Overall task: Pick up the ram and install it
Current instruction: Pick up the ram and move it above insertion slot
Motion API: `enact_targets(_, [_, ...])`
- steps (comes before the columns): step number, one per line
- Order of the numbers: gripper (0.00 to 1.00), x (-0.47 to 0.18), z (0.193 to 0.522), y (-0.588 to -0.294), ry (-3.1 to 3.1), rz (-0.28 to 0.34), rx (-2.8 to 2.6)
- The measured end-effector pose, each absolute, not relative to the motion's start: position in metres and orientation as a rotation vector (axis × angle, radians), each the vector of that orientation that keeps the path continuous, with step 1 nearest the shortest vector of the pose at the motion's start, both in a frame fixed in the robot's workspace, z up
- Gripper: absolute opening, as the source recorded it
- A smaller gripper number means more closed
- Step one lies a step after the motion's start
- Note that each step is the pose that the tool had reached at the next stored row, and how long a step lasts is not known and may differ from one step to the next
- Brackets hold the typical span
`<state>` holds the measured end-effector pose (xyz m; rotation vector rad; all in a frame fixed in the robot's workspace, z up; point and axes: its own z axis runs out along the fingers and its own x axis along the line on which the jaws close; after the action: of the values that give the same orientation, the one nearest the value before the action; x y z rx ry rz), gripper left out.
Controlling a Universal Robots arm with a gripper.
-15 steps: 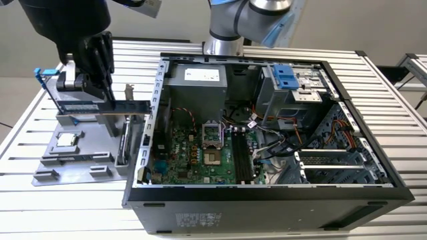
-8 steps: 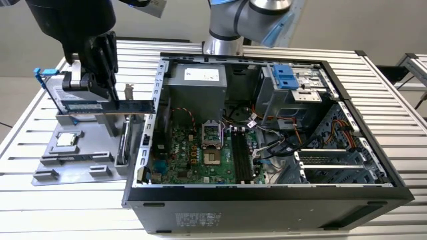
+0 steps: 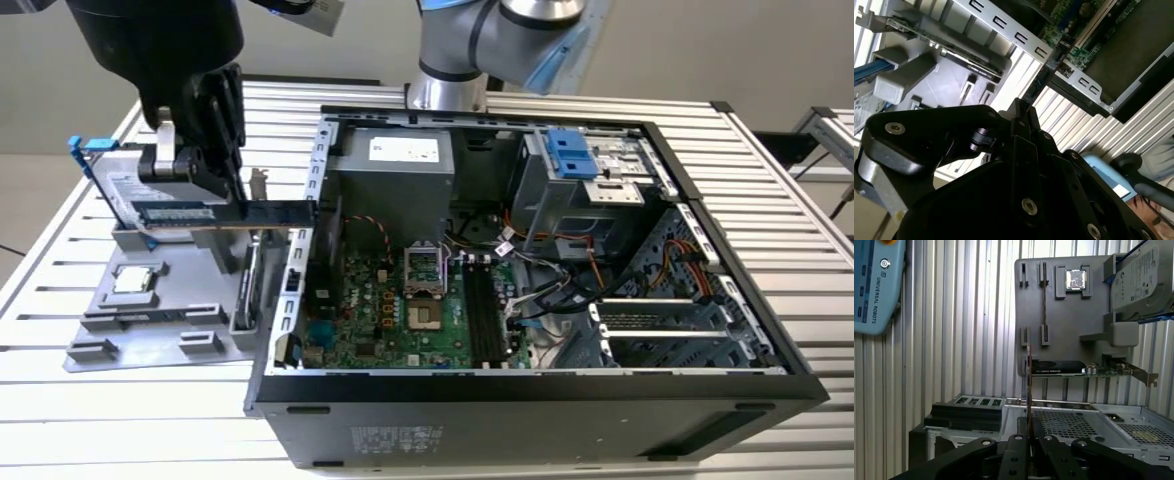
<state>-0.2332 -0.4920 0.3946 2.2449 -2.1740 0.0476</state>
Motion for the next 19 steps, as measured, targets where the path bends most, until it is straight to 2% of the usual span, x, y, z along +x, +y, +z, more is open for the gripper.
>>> enact_targets(19, [0.00, -0.219, 0.395, -0.492, -2.174, 0.048, 2.245])
